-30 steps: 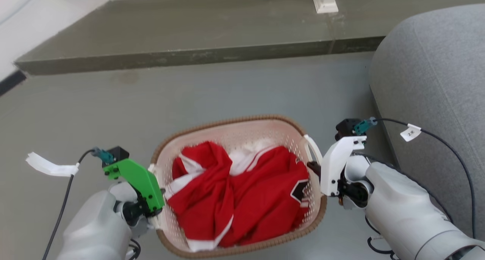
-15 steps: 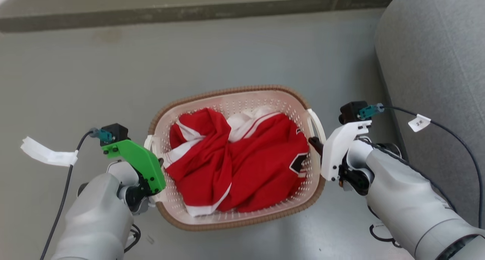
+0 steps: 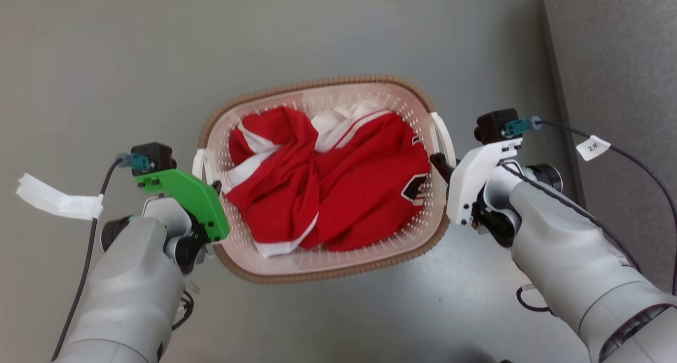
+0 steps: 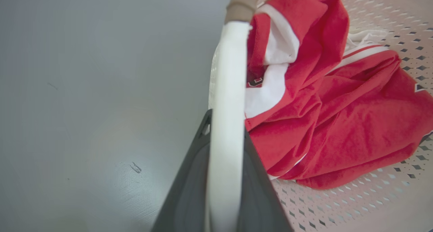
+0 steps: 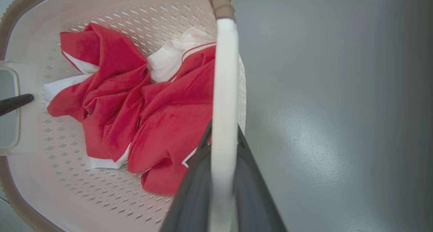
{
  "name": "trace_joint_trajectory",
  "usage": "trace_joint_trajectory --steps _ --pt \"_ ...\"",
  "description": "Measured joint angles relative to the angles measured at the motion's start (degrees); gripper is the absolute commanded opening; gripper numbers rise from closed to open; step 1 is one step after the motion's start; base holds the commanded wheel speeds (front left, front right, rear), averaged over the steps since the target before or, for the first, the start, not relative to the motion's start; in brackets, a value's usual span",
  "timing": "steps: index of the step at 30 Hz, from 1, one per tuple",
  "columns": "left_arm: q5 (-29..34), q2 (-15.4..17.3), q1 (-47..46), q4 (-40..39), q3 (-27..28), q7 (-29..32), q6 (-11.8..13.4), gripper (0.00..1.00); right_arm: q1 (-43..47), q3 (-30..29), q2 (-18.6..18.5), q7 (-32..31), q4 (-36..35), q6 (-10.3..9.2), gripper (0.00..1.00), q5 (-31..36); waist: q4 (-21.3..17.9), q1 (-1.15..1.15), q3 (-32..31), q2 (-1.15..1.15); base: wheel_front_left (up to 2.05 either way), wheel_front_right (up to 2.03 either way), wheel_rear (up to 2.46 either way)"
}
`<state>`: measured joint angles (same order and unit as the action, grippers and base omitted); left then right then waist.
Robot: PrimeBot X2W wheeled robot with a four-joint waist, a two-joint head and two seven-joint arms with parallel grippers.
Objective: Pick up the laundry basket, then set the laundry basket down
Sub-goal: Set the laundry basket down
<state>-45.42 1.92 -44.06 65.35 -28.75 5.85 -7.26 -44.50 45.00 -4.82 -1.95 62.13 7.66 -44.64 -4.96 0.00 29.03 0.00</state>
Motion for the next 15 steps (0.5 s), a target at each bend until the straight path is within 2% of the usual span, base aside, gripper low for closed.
trace_joint_trajectory --steps 15 --pt "3.35 0.16 -5.58 -0.7 -1.37 -7.0 1.29 0.0 -5.54 -0.75 -0.03 4.28 1.33 0.05 0.0 0.35 -0.08 0.01 12.07 0.0 0.0 0.0 0.0"
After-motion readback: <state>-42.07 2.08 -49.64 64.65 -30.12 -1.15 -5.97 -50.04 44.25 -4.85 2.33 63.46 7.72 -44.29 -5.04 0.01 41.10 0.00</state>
